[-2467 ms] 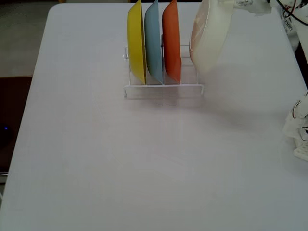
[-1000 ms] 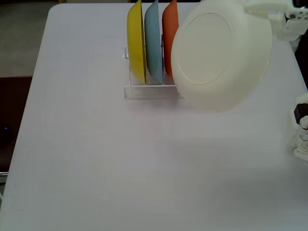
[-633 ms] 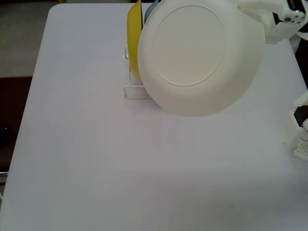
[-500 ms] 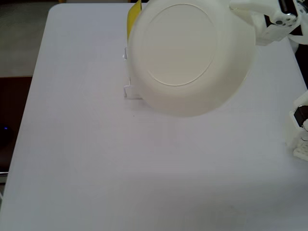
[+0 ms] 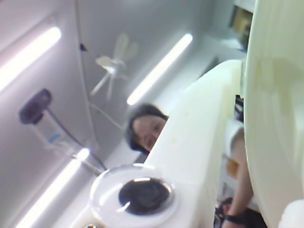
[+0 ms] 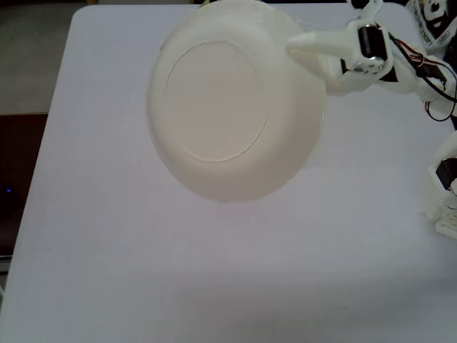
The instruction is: Please give me two plates.
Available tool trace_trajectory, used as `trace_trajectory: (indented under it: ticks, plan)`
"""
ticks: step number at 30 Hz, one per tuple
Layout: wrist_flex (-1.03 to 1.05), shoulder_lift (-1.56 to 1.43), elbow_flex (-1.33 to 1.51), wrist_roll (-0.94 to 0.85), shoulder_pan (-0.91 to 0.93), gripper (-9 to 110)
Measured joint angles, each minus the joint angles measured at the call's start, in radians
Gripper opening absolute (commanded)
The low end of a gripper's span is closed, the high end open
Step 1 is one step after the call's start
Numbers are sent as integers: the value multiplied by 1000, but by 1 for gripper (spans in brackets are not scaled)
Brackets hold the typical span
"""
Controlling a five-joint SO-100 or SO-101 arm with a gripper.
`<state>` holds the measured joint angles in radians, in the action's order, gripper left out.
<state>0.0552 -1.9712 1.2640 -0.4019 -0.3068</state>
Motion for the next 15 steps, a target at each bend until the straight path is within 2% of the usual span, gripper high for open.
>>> trace_trajectory:
  ticks: [15]
  plan:
    - [-35,31,25,-37,0,0]
